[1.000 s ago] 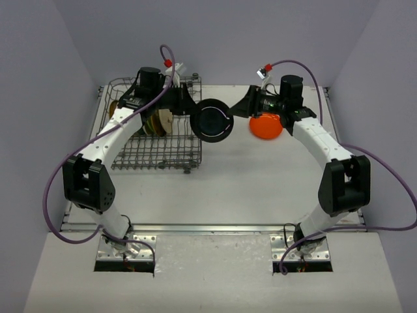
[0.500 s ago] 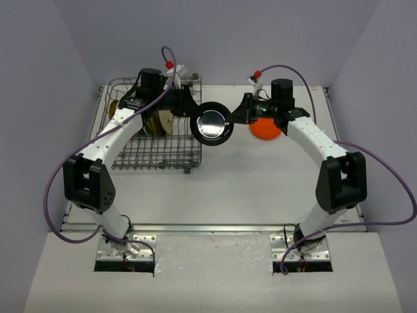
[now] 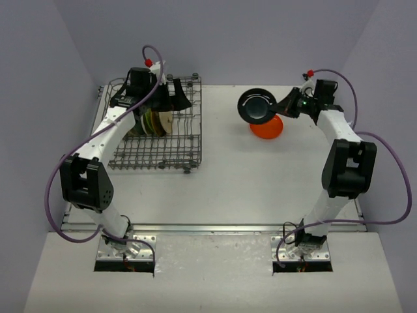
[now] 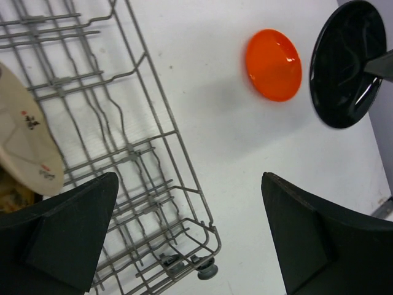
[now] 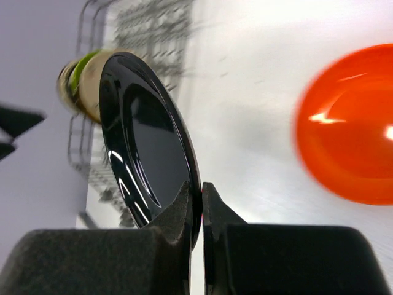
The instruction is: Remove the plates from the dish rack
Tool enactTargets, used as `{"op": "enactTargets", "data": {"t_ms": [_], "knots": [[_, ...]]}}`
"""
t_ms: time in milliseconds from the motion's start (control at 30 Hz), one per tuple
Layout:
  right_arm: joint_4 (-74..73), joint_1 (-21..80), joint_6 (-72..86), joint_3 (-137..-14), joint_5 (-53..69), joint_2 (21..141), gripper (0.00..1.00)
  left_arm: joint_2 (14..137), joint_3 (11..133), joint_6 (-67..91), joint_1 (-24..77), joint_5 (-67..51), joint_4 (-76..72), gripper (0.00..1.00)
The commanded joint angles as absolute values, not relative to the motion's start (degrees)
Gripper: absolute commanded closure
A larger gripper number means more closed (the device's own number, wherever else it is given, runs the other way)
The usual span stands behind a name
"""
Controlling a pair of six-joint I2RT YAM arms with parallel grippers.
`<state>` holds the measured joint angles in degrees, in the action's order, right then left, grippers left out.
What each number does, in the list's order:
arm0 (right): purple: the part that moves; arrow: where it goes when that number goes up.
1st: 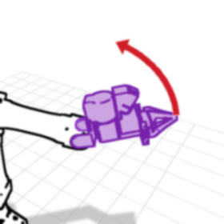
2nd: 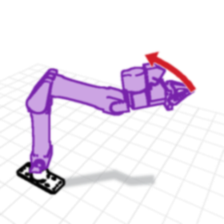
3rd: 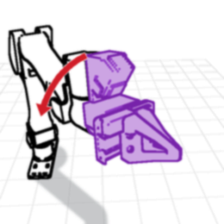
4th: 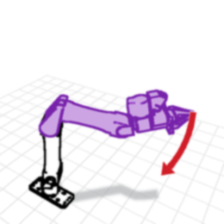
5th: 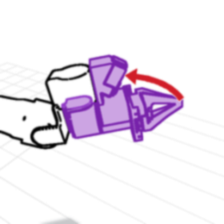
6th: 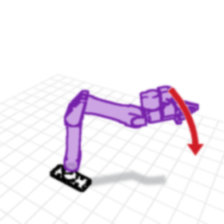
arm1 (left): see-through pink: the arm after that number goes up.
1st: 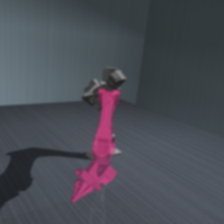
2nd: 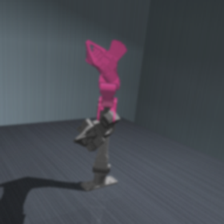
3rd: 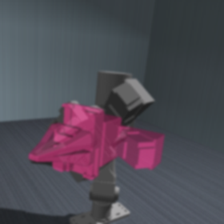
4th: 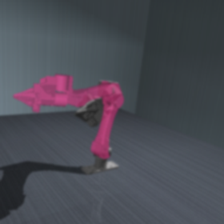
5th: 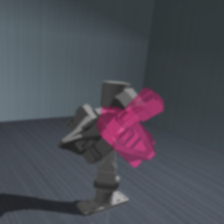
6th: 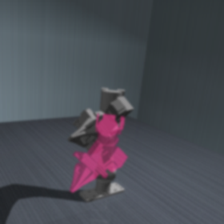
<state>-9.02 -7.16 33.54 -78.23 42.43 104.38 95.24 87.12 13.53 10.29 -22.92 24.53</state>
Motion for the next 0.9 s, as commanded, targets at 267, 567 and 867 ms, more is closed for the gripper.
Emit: {"op": "enactTargets", "data": {"t_ms": [267,567,867], "knots": [[-17.09,-12.0,29.98,-90.62,32.97,117.89,1.0,93.39,90.0,12.46,9.58,-16.83,24.84,0.0],[-18.66,-12.6,27.22,-93.37,31.08,122.81,1.0,95.04,90.82,12.36,9.58,-13.89,26.37,0.0],[-19.79,-12.59,26.26,-94.61,30.89,125.57,0.98,95.71,91.01,12.33,9.58,-13.34,26.67,0.0]]}}
